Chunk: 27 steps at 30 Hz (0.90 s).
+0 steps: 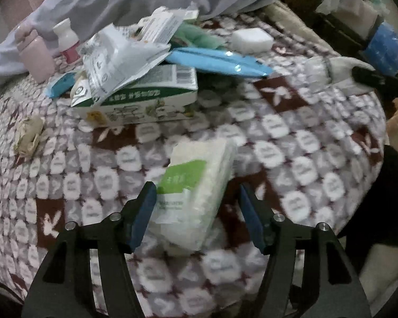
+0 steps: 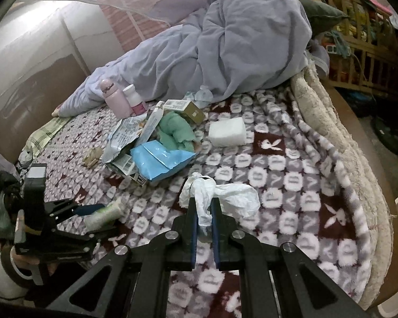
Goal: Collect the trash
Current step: 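Carry both items to the white bucket and open both tools over it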
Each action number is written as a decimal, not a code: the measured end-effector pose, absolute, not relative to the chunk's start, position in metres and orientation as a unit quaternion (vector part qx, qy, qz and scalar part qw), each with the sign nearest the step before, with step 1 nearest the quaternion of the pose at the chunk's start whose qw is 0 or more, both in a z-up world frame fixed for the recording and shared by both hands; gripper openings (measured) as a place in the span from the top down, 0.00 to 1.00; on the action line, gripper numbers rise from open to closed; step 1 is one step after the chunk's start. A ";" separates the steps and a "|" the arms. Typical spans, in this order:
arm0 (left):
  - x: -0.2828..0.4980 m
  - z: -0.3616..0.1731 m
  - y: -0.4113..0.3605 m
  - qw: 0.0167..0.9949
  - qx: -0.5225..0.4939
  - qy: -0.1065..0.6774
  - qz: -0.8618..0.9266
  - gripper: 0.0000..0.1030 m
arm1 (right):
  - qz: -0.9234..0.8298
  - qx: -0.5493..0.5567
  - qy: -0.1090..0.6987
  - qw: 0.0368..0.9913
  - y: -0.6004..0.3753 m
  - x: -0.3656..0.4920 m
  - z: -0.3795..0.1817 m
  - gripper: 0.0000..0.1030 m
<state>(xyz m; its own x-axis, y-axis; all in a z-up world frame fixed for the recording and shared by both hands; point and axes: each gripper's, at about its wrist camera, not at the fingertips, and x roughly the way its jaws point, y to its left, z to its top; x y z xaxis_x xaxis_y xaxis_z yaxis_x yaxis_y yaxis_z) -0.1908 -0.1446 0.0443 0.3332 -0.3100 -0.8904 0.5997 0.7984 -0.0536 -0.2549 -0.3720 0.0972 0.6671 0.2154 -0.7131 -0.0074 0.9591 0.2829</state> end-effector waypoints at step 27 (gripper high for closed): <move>-0.242 0.138 -0.418 0.734 0.083 0.447 -0.504 0.87 | -0.186 0.177 0.340 0.904 -0.571 -0.369 0.129 0.92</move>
